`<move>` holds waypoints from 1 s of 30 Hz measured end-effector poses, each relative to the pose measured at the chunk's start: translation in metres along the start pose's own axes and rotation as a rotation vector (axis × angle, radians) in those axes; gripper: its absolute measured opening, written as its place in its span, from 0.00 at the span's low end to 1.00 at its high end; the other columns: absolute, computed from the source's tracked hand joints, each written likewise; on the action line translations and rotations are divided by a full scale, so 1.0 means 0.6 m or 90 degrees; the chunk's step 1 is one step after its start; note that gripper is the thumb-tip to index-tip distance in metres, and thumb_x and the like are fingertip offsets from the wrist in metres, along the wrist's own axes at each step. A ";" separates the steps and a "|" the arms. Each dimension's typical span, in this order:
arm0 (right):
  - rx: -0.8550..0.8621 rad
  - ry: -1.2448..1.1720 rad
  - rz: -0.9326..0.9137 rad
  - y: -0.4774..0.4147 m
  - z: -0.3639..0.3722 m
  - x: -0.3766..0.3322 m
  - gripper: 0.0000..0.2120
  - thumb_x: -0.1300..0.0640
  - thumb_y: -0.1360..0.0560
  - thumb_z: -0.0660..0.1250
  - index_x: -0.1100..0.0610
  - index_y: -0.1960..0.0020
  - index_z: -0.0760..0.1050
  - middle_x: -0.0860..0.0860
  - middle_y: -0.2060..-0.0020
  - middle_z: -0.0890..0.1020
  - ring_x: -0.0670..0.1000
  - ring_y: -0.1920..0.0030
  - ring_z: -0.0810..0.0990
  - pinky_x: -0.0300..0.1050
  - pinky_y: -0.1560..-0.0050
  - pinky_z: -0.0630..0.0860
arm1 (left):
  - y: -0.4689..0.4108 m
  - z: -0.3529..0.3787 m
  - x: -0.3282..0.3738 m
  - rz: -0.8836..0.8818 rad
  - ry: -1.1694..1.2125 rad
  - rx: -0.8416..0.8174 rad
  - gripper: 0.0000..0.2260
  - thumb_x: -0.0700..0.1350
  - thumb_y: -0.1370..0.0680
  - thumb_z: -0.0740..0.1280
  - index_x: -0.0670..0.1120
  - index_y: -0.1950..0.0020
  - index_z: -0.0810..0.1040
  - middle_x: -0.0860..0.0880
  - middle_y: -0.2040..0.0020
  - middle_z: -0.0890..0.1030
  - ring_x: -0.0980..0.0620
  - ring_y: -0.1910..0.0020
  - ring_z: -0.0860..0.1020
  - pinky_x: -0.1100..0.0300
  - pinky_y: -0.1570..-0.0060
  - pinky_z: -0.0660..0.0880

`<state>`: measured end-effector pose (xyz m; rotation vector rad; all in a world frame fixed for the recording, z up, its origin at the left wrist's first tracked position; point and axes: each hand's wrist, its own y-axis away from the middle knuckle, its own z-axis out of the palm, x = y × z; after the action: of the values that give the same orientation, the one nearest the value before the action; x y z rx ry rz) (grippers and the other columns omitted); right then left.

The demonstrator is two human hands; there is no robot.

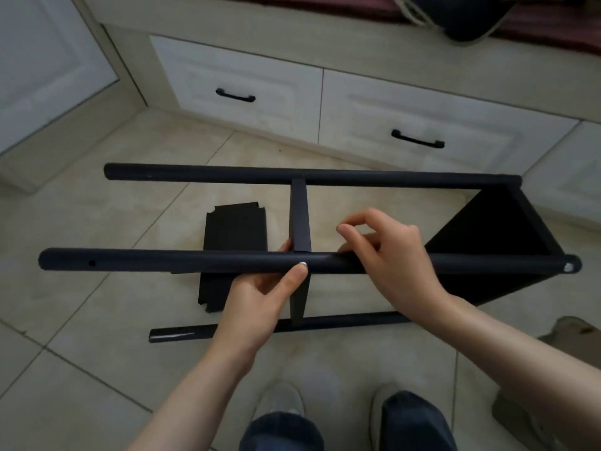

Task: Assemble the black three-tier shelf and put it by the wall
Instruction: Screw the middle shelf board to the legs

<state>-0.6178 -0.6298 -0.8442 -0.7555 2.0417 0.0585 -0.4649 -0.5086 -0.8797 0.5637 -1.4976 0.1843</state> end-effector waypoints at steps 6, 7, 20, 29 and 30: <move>0.011 0.006 -0.005 0.015 0.006 -0.002 0.11 0.41 0.25 0.61 0.47 0.51 0.76 0.44 0.65 0.84 0.41 0.62 0.84 0.47 0.58 0.82 | 0.023 0.010 -0.007 -0.003 0.039 0.049 0.13 0.58 0.32 0.72 0.58 0.49 0.81 0.65 0.54 0.85 0.69 0.51 0.81 0.79 0.57 0.72; 0.006 0.004 -0.002 0.020 0.008 -0.003 0.12 0.41 0.24 0.61 0.48 0.51 0.76 0.45 0.65 0.85 0.41 0.61 0.84 0.47 0.58 0.82 | 0.029 0.010 -0.009 -0.007 0.047 0.062 0.13 0.58 0.33 0.72 0.57 0.51 0.82 0.64 0.55 0.85 0.69 0.52 0.82 0.79 0.58 0.73; -0.055 0.027 -0.014 0.089 0.020 -0.012 0.14 0.44 0.23 0.62 0.54 0.50 0.79 0.45 0.65 0.85 0.47 0.65 0.84 0.52 0.64 0.81 | 0.097 -0.019 -0.025 -0.158 -0.010 0.067 0.25 0.64 0.40 0.72 0.50 0.50 0.85 0.58 0.54 0.87 0.65 0.52 0.83 0.74 0.58 0.75; -0.085 0.003 0.030 0.113 0.023 -0.017 0.16 0.42 0.23 0.62 0.54 0.51 0.79 0.45 0.64 0.85 0.46 0.63 0.85 0.53 0.61 0.81 | 0.135 -0.017 0.001 -0.193 -0.309 0.097 0.29 0.72 0.40 0.63 0.47 0.65 0.85 0.47 0.62 0.86 0.55 0.63 0.83 0.60 0.59 0.80; -0.089 0.003 0.034 0.114 0.023 -0.017 0.16 0.42 0.24 0.61 0.54 0.51 0.79 0.45 0.64 0.85 0.45 0.62 0.85 0.52 0.61 0.81 | 0.140 -0.018 0.007 -0.157 -0.414 0.108 0.30 0.74 0.38 0.60 0.48 0.66 0.84 0.49 0.65 0.85 0.53 0.64 0.82 0.55 0.59 0.80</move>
<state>-0.6397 -0.5650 -0.8607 -0.7871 2.0778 0.2323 -0.4931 -0.4327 -0.8555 1.0031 -2.0282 -0.0775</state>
